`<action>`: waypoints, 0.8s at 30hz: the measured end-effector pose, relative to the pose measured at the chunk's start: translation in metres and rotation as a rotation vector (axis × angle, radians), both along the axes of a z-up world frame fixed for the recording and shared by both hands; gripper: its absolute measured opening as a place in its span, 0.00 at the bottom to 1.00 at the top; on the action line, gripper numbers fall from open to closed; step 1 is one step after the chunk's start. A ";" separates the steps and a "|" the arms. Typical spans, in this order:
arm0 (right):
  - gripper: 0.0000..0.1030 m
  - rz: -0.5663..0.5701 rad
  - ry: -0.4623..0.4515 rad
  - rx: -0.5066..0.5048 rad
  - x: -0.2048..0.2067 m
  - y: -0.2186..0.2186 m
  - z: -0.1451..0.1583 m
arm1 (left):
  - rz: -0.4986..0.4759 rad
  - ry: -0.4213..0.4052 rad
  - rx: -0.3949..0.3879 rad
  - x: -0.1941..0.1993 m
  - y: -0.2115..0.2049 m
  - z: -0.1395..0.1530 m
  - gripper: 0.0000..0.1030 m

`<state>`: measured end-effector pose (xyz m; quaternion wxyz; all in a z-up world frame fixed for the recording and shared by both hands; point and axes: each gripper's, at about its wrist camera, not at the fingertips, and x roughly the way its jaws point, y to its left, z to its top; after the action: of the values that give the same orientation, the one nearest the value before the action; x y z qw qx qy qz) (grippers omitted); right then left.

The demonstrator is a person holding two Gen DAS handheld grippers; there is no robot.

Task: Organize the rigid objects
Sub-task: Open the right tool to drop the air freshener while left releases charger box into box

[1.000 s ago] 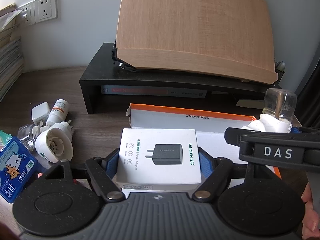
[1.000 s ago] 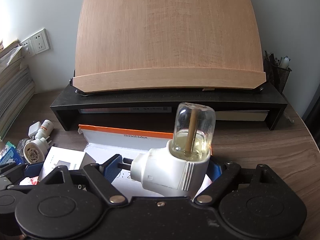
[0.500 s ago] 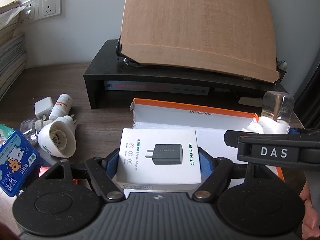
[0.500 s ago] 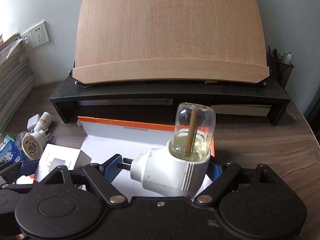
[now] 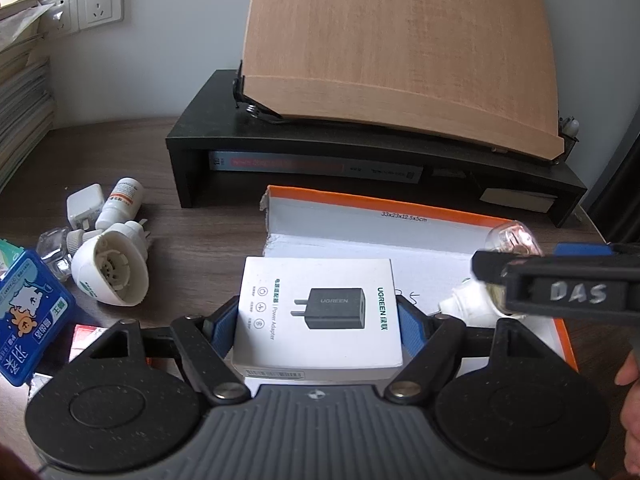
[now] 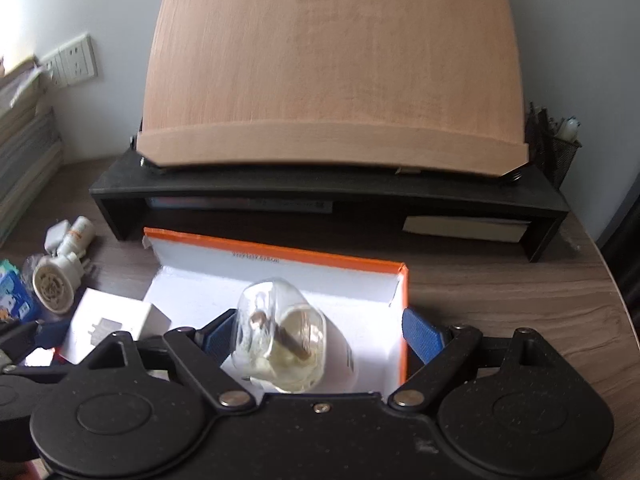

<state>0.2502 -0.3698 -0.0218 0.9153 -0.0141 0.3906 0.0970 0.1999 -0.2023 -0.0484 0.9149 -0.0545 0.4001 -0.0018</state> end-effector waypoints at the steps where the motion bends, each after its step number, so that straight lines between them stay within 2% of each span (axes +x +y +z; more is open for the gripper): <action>1: 0.99 -0.013 -0.022 0.007 -0.003 -0.004 0.003 | -0.004 0.000 0.000 0.000 -0.001 0.000 0.77; 10: 0.99 -0.082 -0.139 0.085 -0.027 -0.034 0.028 | -0.067 0.007 -0.018 0.008 -0.018 -0.005 0.77; 12: 0.99 -0.089 -0.144 0.082 -0.032 -0.037 0.030 | -0.087 0.005 -0.032 0.007 -0.021 -0.005 0.78; 14: 0.99 -0.098 -0.147 0.081 -0.039 -0.039 0.032 | -0.099 0.002 -0.036 0.005 -0.023 -0.003 0.83; 24: 0.99 -0.126 -0.145 0.078 -0.069 -0.034 0.036 | -0.102 0.012 -0.042 -0.014 -0.015 0.008 0.87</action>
<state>0.1814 -0.4042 0.0145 0.9453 0.0391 0.3194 0.0530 0.1855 -0.2178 -0.0402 0.9097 -0.0531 0.4079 -0.0566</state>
